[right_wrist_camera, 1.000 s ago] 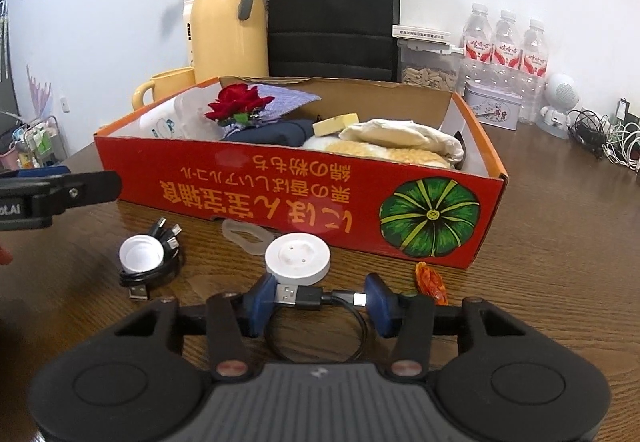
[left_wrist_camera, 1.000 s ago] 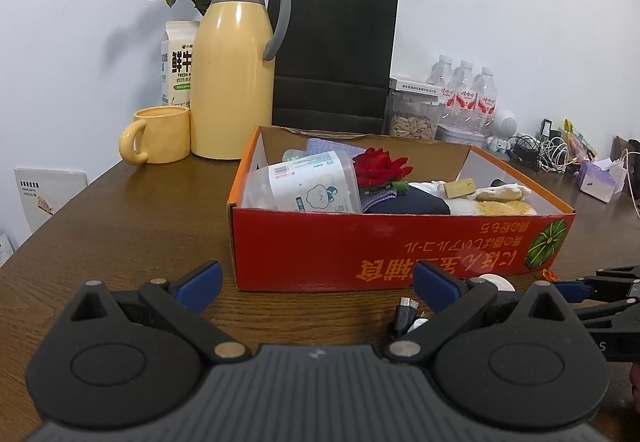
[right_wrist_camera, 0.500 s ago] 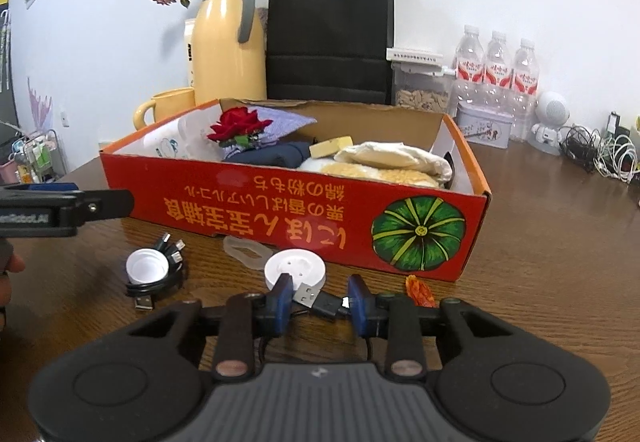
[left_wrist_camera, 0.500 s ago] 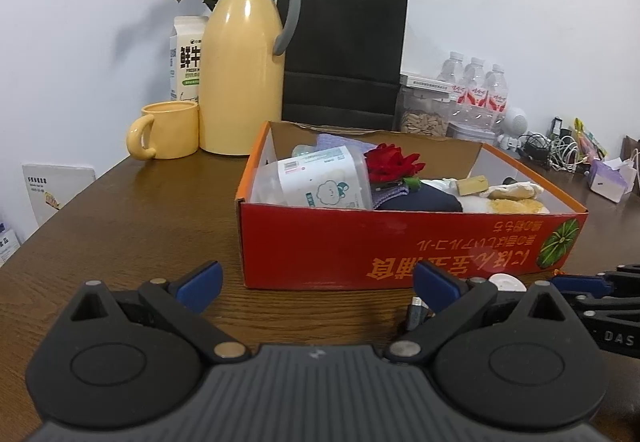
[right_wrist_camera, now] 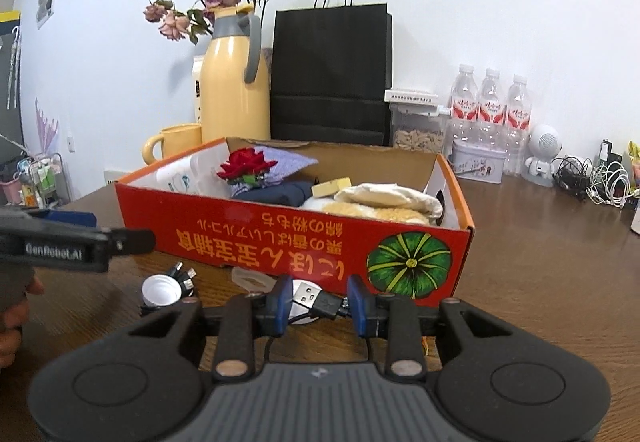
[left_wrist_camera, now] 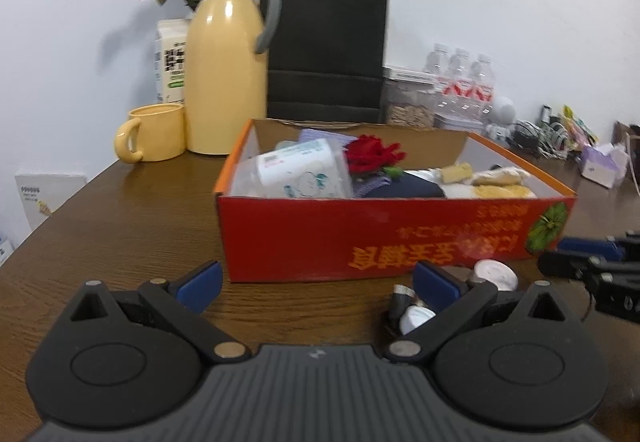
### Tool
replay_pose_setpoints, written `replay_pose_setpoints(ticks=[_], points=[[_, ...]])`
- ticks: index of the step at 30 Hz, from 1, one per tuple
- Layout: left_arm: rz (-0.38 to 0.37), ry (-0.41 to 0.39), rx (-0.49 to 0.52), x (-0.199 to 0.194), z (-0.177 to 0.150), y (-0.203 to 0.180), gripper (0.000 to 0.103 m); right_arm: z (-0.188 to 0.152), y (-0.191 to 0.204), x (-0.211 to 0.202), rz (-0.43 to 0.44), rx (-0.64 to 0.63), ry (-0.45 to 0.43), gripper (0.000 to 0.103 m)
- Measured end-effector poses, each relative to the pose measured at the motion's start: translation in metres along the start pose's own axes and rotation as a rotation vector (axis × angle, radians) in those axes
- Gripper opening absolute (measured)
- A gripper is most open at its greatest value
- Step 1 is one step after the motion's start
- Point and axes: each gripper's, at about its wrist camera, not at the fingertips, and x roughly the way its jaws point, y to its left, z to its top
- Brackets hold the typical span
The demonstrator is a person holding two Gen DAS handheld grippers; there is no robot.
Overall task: Organize objects
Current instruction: 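Grasp the black USB cable with the right tool while the left tool grasps a small dark item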
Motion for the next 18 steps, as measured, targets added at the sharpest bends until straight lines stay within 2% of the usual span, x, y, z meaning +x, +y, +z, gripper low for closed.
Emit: replay_pose_setpoints(ticks=[3,5,8,11,15,18], points=[[-0.036,-0.009,0.024,-0.005,-0.003,-0.008,0.1,0.0,0.0,-0.003,0.004,-0.001,-0.014,0.029],[-0.055,-0.001,0.029,-0.007,-0.004,-0.012,0.081,0.0,0.001,-0.004,0.008,-0.004,-0.021,0.029],[-0.087,0.029,0.021,-0.003,-0.005,-0.014,0.058,0.0,0.002,-0.006,0.013,-0.007,-0.03,0.029],[-0.106,0.035,0.026,-0.003,-0.006,-0.017,0.044,0.0,0.002,-0.007,0.017,-0.009,-0.034,0.029],[-0.132,0.045,0.041,-0.003,-0.008,-0.022,0.038,0.0,0.004,-0.007,0.019,-0.015,-0.034,0.029],[-0.144,0.058,0.052,-0.002,-0.008,-0.025,0.023,0.0,0.004,-0.006,0.019,-0.016,-0.034,0.028]])
